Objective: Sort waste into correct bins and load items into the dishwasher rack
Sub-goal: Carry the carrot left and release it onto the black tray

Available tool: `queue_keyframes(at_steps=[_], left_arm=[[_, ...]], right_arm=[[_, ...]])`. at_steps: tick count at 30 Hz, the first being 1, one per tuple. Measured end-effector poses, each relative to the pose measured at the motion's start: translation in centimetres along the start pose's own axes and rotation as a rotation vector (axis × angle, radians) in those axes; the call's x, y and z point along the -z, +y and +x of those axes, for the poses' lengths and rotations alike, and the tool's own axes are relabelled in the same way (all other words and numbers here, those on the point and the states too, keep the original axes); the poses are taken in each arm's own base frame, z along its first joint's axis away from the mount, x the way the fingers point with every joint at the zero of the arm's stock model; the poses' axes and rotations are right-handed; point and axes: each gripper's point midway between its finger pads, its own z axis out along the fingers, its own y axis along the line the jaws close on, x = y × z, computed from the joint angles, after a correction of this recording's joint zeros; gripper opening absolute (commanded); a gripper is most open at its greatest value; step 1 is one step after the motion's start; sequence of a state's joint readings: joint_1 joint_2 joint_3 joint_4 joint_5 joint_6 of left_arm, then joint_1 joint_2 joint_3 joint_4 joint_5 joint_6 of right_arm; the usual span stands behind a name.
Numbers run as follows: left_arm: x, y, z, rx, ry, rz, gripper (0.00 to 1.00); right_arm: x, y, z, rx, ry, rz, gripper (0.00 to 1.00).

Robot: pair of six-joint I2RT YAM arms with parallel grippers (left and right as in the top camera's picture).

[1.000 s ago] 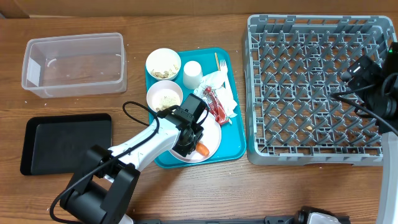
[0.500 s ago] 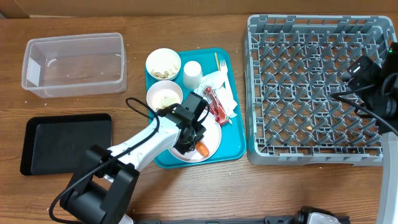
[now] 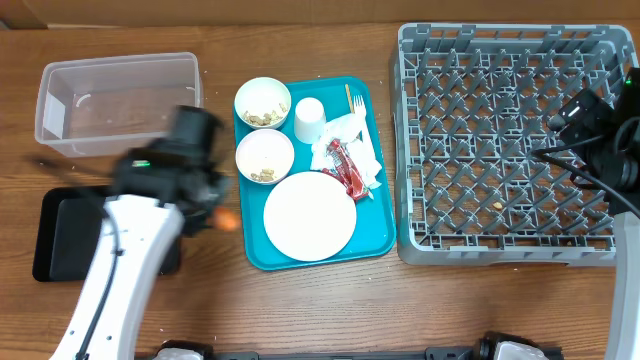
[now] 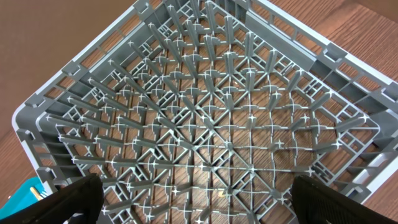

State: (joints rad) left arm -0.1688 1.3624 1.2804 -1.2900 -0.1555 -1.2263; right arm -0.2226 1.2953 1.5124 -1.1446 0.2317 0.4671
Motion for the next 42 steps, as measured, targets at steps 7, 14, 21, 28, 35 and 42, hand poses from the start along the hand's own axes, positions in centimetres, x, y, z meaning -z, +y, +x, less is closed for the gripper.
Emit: queue_keyframes(at_steps=[7, 14, 21, 28, 35, 42], left_arm=[[-1.8, 6.6, -8.0, 0.369, -0.057, -0.115, 0.09], [-7.6, 11.6, -10.8, 0.544, -0.040, -0.182, 0.12], [-12.3, 12.1, -11.4, 0.505, -0.017, -0.189, 1.00], [-12.4, 11.4, -11.1, 0.341, 0.036, -0.158, 1.00], [-7.8, 8.5, -11.7, 0.171, 0.056, -0.091, 1.00], [-0.5, -3.4, -6.8, -0.322, -0.046, 0.281, 1.00]], right_arm=[[0.0, 0.0, 0.0, 0.000, 0.000, 0.000, 1.00], [0.0, 0.0, 0.0, 0.000, 0.000, 0.000, 1.00], [0.0, 0.0, 0.0, 0.000, 0.000, 0.000, 1.00], [0.0, 0.0, 0.0, 0.000, 0.000, 0.000, 1.00], [0.0, 0.0, 0.0, 0.000, 0.000, 0.000, 1.00], [0.0, 0.0, 0.0, 0.000, -0.001, 0.000, 1.00]])
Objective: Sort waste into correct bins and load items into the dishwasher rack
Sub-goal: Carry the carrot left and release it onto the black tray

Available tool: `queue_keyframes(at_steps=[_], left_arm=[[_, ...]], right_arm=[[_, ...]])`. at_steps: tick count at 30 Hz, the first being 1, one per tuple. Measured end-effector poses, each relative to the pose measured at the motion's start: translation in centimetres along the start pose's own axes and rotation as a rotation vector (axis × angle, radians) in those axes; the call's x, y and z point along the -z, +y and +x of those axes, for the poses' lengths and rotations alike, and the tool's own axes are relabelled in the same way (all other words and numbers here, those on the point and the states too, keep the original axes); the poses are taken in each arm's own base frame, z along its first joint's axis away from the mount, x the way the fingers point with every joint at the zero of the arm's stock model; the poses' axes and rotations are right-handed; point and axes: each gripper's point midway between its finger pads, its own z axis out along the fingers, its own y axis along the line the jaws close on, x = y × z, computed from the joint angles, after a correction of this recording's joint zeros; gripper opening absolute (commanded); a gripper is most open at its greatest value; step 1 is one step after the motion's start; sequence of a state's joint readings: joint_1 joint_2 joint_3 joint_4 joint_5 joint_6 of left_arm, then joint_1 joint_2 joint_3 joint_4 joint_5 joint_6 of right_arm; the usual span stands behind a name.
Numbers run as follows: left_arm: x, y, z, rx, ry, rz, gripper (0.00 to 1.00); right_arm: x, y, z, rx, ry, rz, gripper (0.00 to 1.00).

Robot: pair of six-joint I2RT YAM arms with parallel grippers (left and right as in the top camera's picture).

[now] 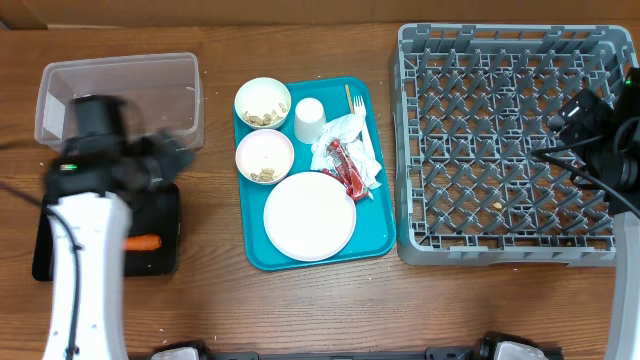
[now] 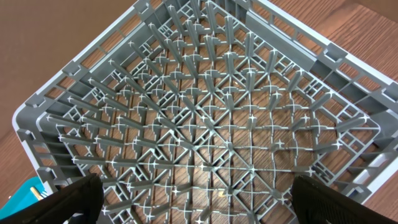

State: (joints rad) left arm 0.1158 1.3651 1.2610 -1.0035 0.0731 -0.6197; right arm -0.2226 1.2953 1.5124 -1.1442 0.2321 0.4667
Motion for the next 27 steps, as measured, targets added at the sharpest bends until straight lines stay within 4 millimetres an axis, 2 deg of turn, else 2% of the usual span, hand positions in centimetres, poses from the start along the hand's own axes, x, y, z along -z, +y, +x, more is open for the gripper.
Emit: queue_keyframes(at_steps=[4, 7, 8, 11, 13, 16, 19, 21, 23, 27], left_arm=[[-0.1, -8.5, 4.5, -0.299, 0.004, 0.160, 1.00], [-1.3, -12.0, 7.3, -0.447, -0.016, 0.170, 1.00], [-2.5, -12.9, 8.3, -0.501, -0.026, 0.142, 0.99], [-4.8, -13.7, 8.7, -0.540, -0.055, 0.092, 0.96], [-7.4, -14.6, 8.6, -0.575, -0.080, 0.063, 0.93], [-11.4, -14.6, 8.9, -0.633, -0.069, 0.014, 0.89], [-14.2, -14.9, 9.4, -0.694, -0.057, 0.007, 0.82], [-14.9, -15.1, 9.7, -0.726, -0.049, 0.016, 0.68], [-15.2, -15.4, 9.8, -0.755, -0.046, 0.026, 0.58], [-15.3, -15.4, 10.1, -0.779, -0.031, 0.036, 0.63]], right_arm=[[0.0, 0.0, 0.0, 0.000, 0.001, 0.000, 1.00], [0.0, 0.0, 0.0, 0.000, 0.000, 0.000, 1.00], [0.0, 0.0, 0.0, 0.000, 0.000, 0.000, 1.00], [0.0, 0.0, 0.0, 0.000, 0.001, 0.000, 1.00], [0.0, 0.0, 0.0, 0.000, 0.000, -0.001, 1.00], [0.0, 0.0, 0.0, 0.000, 0.001, 0.000, 1.00], [0.0, 0.0, 0.0, 0.000, 0.000, 0.000, 1.00], [0.0, 0.0, 0.0, 0.000, 0.000, 0.000, 1.00], [0.0, 0.0, 0.0, 0.000, 0.000, 0.000, 1.00], [0.0, 0.0, 0.0, 0.000, 0.001, 0.000, 1.00]])
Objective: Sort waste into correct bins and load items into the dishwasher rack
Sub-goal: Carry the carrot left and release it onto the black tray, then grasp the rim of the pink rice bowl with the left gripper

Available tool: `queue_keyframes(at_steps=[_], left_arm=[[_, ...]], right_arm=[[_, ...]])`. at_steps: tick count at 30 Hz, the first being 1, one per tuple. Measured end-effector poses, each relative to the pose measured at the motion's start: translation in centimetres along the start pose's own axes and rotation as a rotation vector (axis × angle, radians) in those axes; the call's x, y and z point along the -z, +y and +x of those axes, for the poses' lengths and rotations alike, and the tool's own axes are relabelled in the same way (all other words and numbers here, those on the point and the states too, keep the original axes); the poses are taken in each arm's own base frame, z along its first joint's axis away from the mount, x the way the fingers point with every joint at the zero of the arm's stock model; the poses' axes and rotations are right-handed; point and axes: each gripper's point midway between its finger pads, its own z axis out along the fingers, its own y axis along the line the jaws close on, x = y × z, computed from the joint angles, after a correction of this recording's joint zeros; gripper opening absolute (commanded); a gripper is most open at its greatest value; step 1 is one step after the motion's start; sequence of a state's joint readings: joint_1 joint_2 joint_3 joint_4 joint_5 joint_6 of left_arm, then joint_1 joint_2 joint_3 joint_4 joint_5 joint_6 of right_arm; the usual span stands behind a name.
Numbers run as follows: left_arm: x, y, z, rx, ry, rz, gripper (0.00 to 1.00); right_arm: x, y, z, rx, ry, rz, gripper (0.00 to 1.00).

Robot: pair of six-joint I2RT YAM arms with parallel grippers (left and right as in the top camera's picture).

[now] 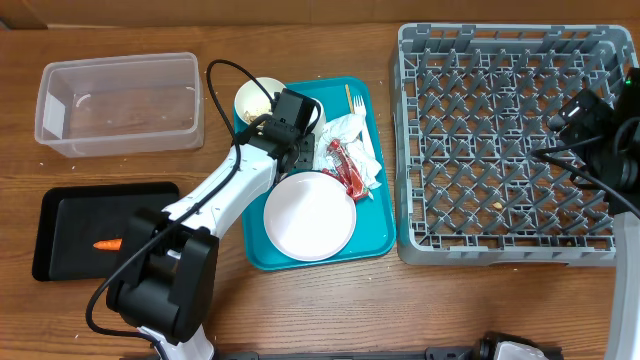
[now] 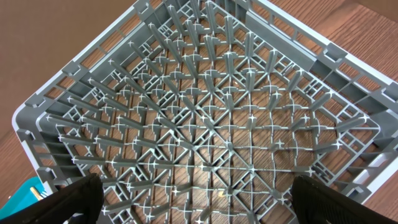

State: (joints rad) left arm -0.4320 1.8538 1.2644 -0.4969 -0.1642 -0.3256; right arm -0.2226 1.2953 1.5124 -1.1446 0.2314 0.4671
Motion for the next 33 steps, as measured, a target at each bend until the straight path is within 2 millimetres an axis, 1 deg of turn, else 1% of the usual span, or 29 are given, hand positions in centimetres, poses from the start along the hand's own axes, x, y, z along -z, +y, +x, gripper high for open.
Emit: queue_keyframes(at_steps=[4, 8, 10, 11, 12, 15, 20, 21, 22, 25, 28, 33], left_arm=[[-0.5, -0.1, 1.1, -0.018, 0.043, 0.005, 0.63], [-1.9, 0.1, 2.8, -0.032, 0.111, -0.008, 0.62], [-2.4, 0.1, 3.2, -0.034, 0.125, -0.010, 0.62], [-2.5, 0.1, 3.3, -0.034, 0.127, -0.011, 0.61], [-2.5, 0.1, 3.3, -0.034, 0.127, -0.011, 0.56], [-2.5, 0.1, 3.1, -0.038, 0.122, -0.013, 0.49], [-2.5, 0.2, 3.1, -0.038, 0.118, -0.017, 0.46], [-2.5, 0.2, 3.0, -0.038, 0.116, -0.019, 0.43], [-2.5, 0.3, 3.0, -0.038, 0.116, -0.020, 0.37], [-2.5, 0.3, 3.0, -0.038, 0.115, -0.023, 0.12], [-2.2, 0.4, 3.0, -0.049, 0.129, -0.030, 0.04], [-0.9, 0.4, 2.0, -0.054, 0.144, -0.039, 0.04]], right_arm=[[0.0, 0.0, 0.0, 0.000, 0.000, 0.000, 1.00], [0.0, 0.0, 0.0, 0.000, 0.000, 0.000, 1.00], [0.0, 0.0, 0.0, 0.000, 0.000, 0.000, 1.00], [0.0, 0.0, 0.0, 0.000, -0.001, 0.000, 1.00], [0.0, 0.0, 0.0, 0.000, -0.001, 0.000, 1.00], [0.0, 0.0, 0.0, 0.000, 0.000, 0.000, 1.00], [0.0, 0.0, 0.0, 0.000, -0.001, 0.000, 1.00], [0.0, 0.0, 0.0, 0.000, -0.001, 0.000, 1.00], [0.0, 0.0, 0.0, 0.000, 0.000, 0.000, 1.00], [0.0, 0.0, 0.0, 0.000, -0.001, 0.000, 1.00], [0.0, 0.0, 0.0, 0.000, -0.001, 0.000, 1.00], [0.0, 0.0, 0.0, 0.000, 0.000, 0.000, 1.00]])
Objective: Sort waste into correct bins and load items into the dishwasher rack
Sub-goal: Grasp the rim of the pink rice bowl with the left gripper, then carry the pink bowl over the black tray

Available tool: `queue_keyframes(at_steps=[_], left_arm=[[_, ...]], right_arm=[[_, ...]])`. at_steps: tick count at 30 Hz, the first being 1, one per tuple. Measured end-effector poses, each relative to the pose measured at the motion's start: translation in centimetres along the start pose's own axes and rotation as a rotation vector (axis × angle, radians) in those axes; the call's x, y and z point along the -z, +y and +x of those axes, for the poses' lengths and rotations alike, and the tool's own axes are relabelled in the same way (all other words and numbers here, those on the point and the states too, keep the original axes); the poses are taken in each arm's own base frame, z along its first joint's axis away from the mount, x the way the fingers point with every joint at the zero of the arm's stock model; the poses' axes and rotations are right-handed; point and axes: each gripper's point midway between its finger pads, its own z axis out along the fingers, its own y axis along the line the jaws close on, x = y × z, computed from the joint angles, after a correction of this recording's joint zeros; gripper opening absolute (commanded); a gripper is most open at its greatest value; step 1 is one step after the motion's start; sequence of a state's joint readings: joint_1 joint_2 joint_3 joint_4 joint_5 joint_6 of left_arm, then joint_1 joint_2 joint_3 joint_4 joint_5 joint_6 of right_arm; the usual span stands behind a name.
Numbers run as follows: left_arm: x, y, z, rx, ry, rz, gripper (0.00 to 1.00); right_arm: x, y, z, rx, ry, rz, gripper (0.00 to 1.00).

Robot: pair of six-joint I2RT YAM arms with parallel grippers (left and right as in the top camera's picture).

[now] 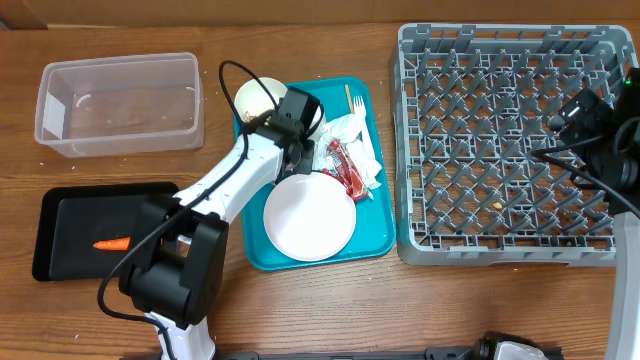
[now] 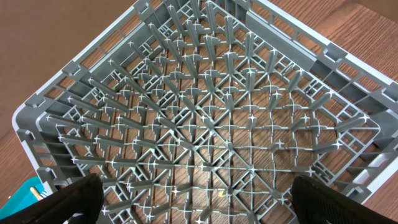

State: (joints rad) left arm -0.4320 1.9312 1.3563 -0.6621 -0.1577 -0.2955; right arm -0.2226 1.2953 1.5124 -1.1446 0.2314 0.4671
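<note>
My left gripper [image 1: 300, 148] reaches over the teal tray [image 1: 375, 235], between the white cup [image 1: 314, 118] and the white plate [image 1: 310, 216]. The arm covers the lower small bowl, and the overhead view does not show how the jaws stand. The upper bowl [image 1: 256, 96] with crumbs is partly visible. A red wrapper [image 1: 347, 170], crumpled napkin [image 1: 352, 132] and fork [image 1: 354, 100] lie on the tray's right side. My right gripper [image 2: 199, 199] hangs open above the grey dishwasher rack [image 2: 205, 106], holding nothing.
A clear plastic bin [image 1: 120, 100] stands at the back left. In front of it, a black tray [image 1: 70, 215] holds an orange carrot piece [image 1: 112, 243]. The rack [image 1: 515, 140] fills the right side, with a small crumb on its floor.
My left gripper has shifted slightly to the right over the cup and the lower bowl. The right arm and everything else are unchanged.
My left gripper was beside the black tray with an orange piece at its tip. Then the carrot piece lay in the black tray with the arm above it. After that the arm was over the teal tray by the bowls, where it remains.
</note>
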Motion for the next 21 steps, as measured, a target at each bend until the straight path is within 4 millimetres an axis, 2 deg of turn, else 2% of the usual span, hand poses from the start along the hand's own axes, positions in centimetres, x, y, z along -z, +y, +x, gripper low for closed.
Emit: queue_keyframes(at_steps=[5, 8, 11, 16, 19, 21], left_arm=[[2.9, 0.3, -0.7, 0.024, 0.015, -0.005, 0.04], [6.1, 0.8, -1.0, 0.067, 0.005, -0.010, 0.04], [9.8, 2.1, -0.1, 0.139, 0.013, -0.030, 0.04], [16.1, 5.9, 1.5, 0.306, -0.029, -0.047, 0.04], [18.7, 9.5, 2.0, 0.424, -0.062, -0.065, 0.04], [19.7, 12.3, 2.6, 0.513, -0.065, -0.077, 0.05]], right_arm=[[0.0, 0.0, 0.0, 0.000, -0.001, 0.000, 1.00], [0.0, 0.0, 0.0, 0.000, 0.000, 0.001, 1.00], [0.0, 0.0, 0.0, 0.000, 0.000, 0.001, 1.00], [0.0, 0.0, 0.0, 0.000, -0.001, 0.000, 1.00], [0.0, 0.0, 0.0, 0.000, 0.000, 0.001, 1.00], [0.0, 0.0, 0.0, 0.000, 0.000, 0.000, 1.00]])
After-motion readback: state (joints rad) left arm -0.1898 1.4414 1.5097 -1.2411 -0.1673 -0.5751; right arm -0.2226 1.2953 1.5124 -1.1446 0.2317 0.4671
